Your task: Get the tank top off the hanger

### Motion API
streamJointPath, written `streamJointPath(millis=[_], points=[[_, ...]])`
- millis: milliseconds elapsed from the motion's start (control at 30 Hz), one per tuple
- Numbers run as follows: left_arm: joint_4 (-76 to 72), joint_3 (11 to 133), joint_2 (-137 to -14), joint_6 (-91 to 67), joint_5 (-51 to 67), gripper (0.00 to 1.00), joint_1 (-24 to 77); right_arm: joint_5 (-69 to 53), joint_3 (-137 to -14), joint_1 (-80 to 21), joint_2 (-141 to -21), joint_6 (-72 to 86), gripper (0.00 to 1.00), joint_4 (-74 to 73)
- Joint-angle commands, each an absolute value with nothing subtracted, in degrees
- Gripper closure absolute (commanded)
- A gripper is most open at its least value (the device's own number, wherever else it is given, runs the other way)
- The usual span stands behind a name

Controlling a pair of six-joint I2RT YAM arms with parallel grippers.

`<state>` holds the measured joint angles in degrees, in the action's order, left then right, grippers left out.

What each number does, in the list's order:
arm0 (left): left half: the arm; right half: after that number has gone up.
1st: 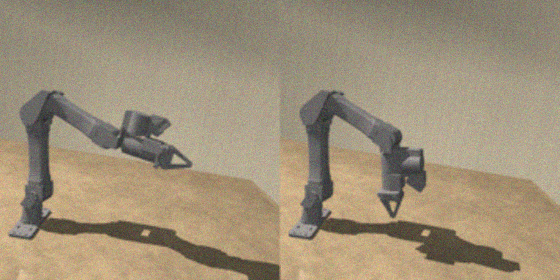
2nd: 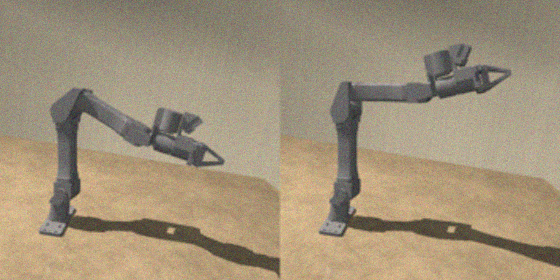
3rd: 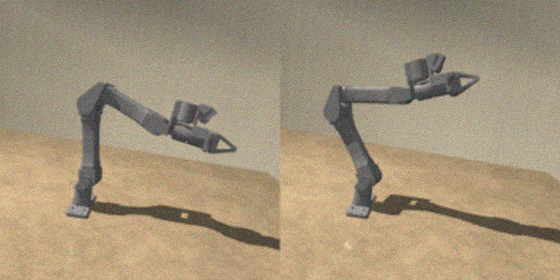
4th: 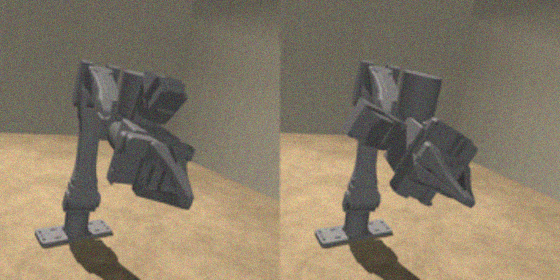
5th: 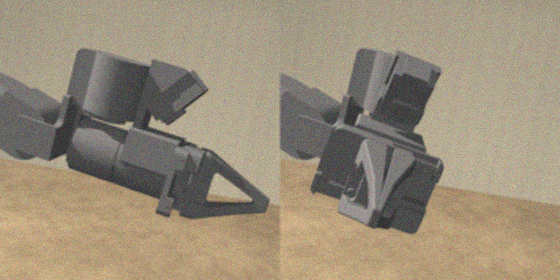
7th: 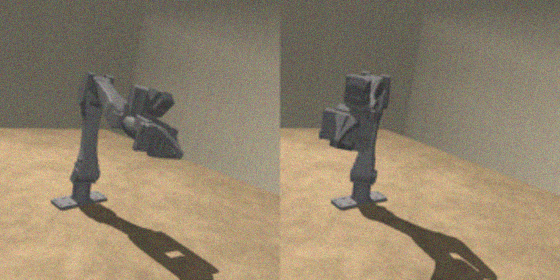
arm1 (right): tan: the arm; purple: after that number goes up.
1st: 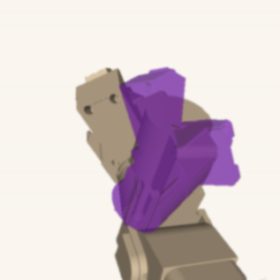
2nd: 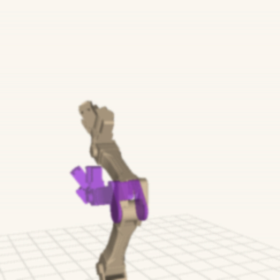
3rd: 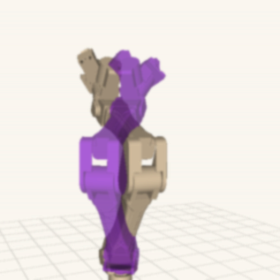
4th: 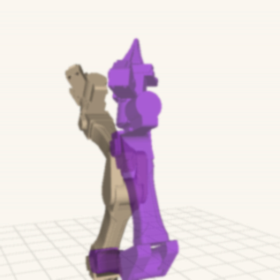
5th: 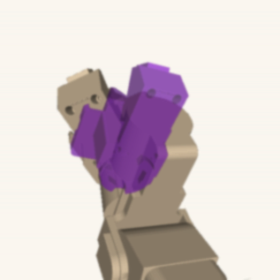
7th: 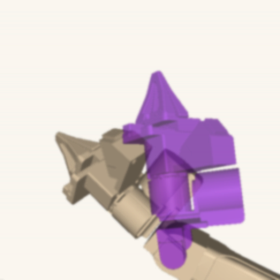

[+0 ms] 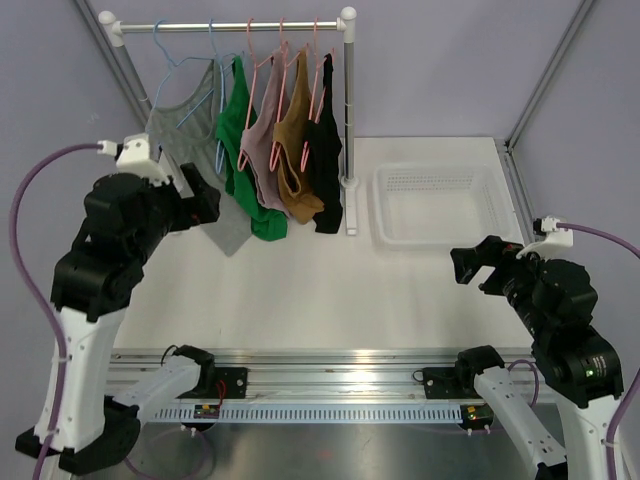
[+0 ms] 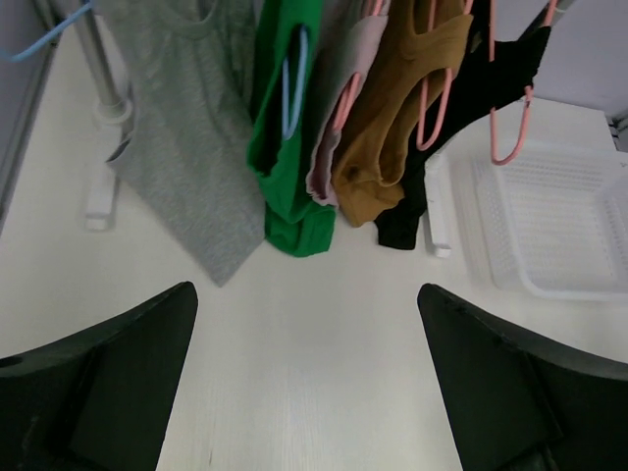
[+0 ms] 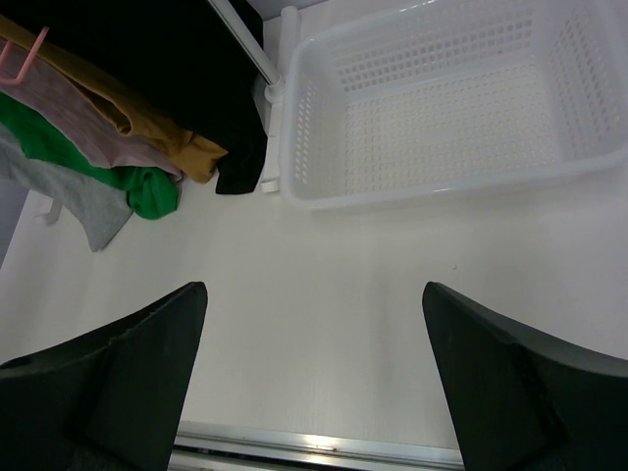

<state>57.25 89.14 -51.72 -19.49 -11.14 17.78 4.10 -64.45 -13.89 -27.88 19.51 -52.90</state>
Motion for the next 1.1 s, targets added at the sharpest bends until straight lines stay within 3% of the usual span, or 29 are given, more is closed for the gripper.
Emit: streamJointPath(millis=[0,133,500,933,1067], points=[[49.77,94.03,-58.77,-19.86,-1.42,0.01,18.63,0.26,-63.81,-14.33,-28.30,21.09,0.00,-49.57],[43.95,99.82,-65.73,-17.94,1.67,0.01,22.58,-3.25,-63.20,-14.33,-28.13,21.71,0.00,-49.22],[30.52,108.80,-86.21,-13.63,-5.18,0.05,28.56,-5.97,-62.31,-14.33,-25.49,22.68,0.00,-50.10],[27.86,125.85,-108.00,-6.34,-10.89,0.29,29.18,-8.79,-61.17,-14.41,-23.91,22.15,0.01,-51.42],[27.77,131.99,-112.57,-4.49,-11.51,0.45,29.18,-9.05,-60.91,-14.33,-23.91,21.62,0.01,-51.68]])
